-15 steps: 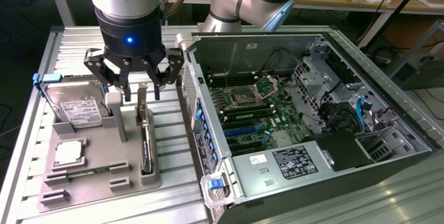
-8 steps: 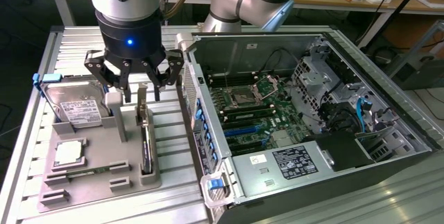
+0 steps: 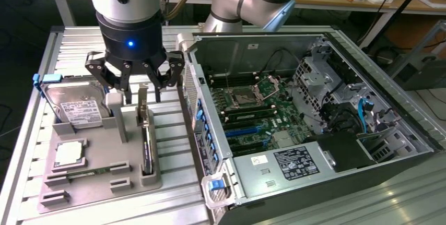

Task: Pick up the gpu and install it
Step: 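Pick up the gpu and move the gpu toward the slot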

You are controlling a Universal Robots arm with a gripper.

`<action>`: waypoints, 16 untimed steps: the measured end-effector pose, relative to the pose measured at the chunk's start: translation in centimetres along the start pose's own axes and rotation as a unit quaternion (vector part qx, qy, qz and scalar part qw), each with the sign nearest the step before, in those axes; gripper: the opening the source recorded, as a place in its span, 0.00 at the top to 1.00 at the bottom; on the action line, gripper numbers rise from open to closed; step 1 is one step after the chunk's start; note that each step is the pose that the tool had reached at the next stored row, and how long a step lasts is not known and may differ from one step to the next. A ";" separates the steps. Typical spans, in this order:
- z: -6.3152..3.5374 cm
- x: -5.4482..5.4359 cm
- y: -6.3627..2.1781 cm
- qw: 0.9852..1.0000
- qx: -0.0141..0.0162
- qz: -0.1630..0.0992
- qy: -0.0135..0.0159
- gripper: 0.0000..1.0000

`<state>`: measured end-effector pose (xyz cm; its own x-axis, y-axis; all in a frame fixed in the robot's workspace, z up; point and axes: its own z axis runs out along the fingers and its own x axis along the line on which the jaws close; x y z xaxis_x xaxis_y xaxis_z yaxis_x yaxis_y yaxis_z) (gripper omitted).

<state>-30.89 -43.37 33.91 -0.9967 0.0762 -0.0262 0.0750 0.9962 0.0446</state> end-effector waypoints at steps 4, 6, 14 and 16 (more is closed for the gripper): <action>0.12 0.0 -0.01 1.000 0.000 0.000 0.000 0.46; 0.18 0.0 -0.02 1.000 0.000 0.000 0.000 0.46; 0.40 0.0 -0.04 1.000 0.000 0.000 0.000 0.46; 0.45 0.0 -0.05 1.000 0.000 0.000 0.000 0.46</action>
<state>-30.90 -43.40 33.45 -0.9967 0.0762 -0.0261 0.0750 0.9962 0.0446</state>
